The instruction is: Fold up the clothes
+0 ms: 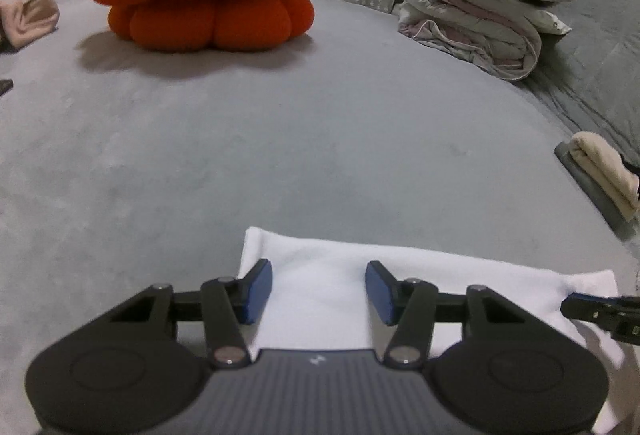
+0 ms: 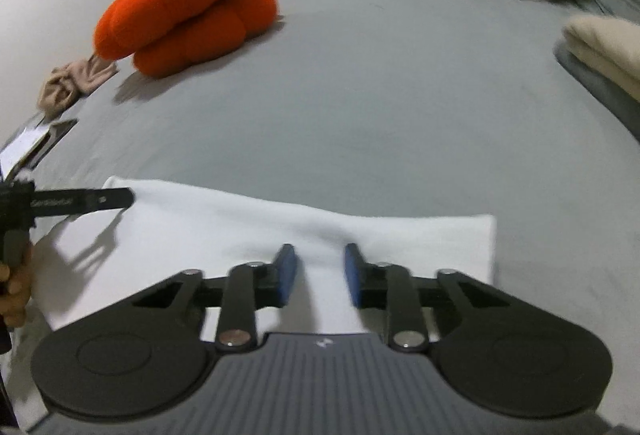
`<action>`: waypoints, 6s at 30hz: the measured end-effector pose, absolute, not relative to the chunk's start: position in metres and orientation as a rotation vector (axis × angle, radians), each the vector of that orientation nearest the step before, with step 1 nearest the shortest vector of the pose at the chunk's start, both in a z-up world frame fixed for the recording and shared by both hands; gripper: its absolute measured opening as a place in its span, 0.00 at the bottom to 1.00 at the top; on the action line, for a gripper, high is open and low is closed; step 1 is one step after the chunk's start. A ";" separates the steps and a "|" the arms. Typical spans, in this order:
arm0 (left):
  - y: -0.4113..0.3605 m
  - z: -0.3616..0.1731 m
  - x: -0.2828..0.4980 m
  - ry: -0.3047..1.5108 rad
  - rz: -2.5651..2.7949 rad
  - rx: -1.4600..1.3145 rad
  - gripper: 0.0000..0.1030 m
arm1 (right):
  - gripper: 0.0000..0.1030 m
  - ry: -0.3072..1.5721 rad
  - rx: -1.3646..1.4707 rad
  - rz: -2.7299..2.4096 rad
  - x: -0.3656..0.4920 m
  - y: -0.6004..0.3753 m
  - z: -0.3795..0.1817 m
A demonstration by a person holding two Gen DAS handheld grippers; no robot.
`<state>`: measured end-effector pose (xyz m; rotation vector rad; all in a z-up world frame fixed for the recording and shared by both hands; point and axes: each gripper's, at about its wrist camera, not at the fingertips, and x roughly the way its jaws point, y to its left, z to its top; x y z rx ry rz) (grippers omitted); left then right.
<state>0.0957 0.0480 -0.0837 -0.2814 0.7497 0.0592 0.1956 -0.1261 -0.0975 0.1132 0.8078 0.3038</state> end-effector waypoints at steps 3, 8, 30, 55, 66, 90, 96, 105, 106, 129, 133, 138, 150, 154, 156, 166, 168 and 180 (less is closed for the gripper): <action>0.046 -0.084 0.095 0.752 0.067 -0.298 0.52 | 0.07 0.816 0.121 0.288 0.197 -0.122 -0.094; 0.029 -0.065 0.089 0.704 0.048 -0.278 0.51 | 0.24 0.765 0.072 0.278 0.193 -0.105 -0.076; 0.047 -0.092 0.098 0.731 0.031 -0.283 0.26 | 0.28 0.739 0.097 0.300 0.211 -0.102 -0.095; 0.081 -0.096 0.080 0.711 0.047 -0.408 0.19 | 0.31 0.749 0.218 0.064 0.189 -0.155 -0.100; 0.096 -0.088 0.072 0.680 0.113 -0.428 0.41 | 0.35 0.723 0.178 0.014 0.181 -0.141 -0.093; 0.042 -0.093 -0.010 0.687 -0.058 -0.334 0.21 | 0.61 0.682 -0.104 0.305 0.126 -0.037 -0.104; 0.053 -0.104 -0.017 0.691 -0.026 -0.401 0.03 | 0.62 0.667 -0.107 0.289 0.112 -0.031 -0.103; 0.041 -0.084 -0.016 0.604 -0.029 -0.348 0.10 | 0.68 0.693 -0.079 0.265 0.102 -0.032 -0.105; 0.038 -0.082 -0.015 0.593 -0.017 -0.302 0.10 | 0.69 0.692 -0.075 0.262 0.104 -0.032 -0.106; 0.042 -0.102 -0.006 0.662 0.064 -0.215 0.08 | 0.71 0.736 -0.082 0.188 0.094 -0.060 -0.088; 0.042 -0.102 -0.005 0.668 0.067 -0.212 0.08 | 0.74 0.815 -0.078 0.114 0.091 -0.085 -0.092; 0.040 -0.100 -0.005 0.674 0.077 -0.197 0.08 | 0.74 0.836 -0.007 0.112 0.093 -0.093 -0.093; 0.006 -0.062 -0.032 0.547 -0.067 -0.151 0.31 | 0.75 0.756 0.092 0.124 0.075 -0.103 -0.069; -0.019 -0.096 -0.014 0.682 -0.082 -0.092 0.31 | 0.77 0.862 0.070 0.125 0.084 -0.091 -0.095; -0.022 -0.097 -0.013 0.676 -0.072 -0.068 0.32 | 0.78 0.864 0.051 0.123 0.084 -0.087 -0.095; 0.008 -0.087 -0.014 0.695 -0.046 -0.196 0.32 | 0.77 0.818 0.355 -0.146 0.073 -0.155 -0.082; 0.008 -0.085 -0.016 0.687 -0.048 -0.207 0.35 | 0.77 0.790 0.496 -0.101 0.067 -0.168 -0.081; -0.026 -0.078 -0.009 0.610 -0.153 -0.196 0.38 | 0.78 0.715 0.885 -0.017 0.049 -0.170 -0.108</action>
